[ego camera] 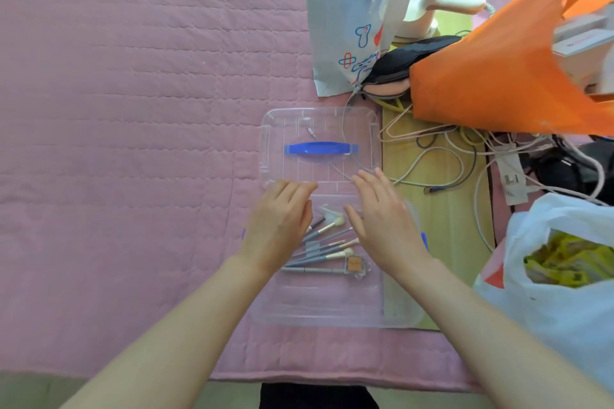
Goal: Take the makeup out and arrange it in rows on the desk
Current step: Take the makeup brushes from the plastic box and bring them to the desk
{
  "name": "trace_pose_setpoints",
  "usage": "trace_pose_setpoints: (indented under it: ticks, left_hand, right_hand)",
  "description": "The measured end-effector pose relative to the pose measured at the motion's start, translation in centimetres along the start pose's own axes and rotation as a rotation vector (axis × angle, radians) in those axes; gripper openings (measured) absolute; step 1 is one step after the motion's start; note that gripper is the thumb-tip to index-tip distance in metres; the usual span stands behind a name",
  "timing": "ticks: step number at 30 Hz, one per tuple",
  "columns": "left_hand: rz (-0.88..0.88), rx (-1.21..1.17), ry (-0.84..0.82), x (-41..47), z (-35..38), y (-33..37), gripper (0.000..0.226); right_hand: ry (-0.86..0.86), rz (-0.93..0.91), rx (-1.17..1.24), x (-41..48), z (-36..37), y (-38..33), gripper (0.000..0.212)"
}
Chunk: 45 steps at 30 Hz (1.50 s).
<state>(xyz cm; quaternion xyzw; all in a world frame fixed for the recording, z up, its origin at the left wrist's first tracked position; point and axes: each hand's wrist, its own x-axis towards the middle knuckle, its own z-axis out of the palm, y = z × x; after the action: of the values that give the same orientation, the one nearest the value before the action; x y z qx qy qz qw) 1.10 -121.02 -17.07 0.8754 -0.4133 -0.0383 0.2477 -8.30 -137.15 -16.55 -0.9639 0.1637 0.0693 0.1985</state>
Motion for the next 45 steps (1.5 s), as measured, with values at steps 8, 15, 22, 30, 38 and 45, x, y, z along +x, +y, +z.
trace_pose_setpoints:
  ticks: [8, 15, 22, 30, 38, 45]
  left_hand:
    - [-0.043, -0.017, -0.117, -5.4, 2.2, 2.1, 0.023]
    - [-0.18, -0.01, -0.47, -6.6, 6.1, 2.5, 0.025]
    - [-0.075, 0.057, -0.632, -5.3, 11.3, 3.8, 0.035]
    - [0.016, 0.188, -0.597, -4.6, 14.1, 4.0, 0.031]
    - [-0.003, 0.166, -0.591, -5.0, 13.6, 2.4, 0.024]
    - [-0.274, -0.044, -0.651, -6.1, 12.6, -0.3, 0.023]
  right_hand:
    - [0.011, 0.002, 0.028, -5.6, 2.6, 1.3, 0.046]
    - [-0.185, 0.11, 0.035, -7.7, 4.6, 2.6, 0.044]
    - [-0.497, 0.332, 0.122, -5.2, 7.4, 3.3, 0.047]
    - [-0.559, 0.388, 0.049, -4.0, 9.4, 4.0, 0.036]
    - [-0.528, 0.372, 0.0, -4.2, 10.1, 4.0, 0.039]
    - [-0.494, 0.393, -0.024, -3.8, 10.8, 3.5, 0.04]
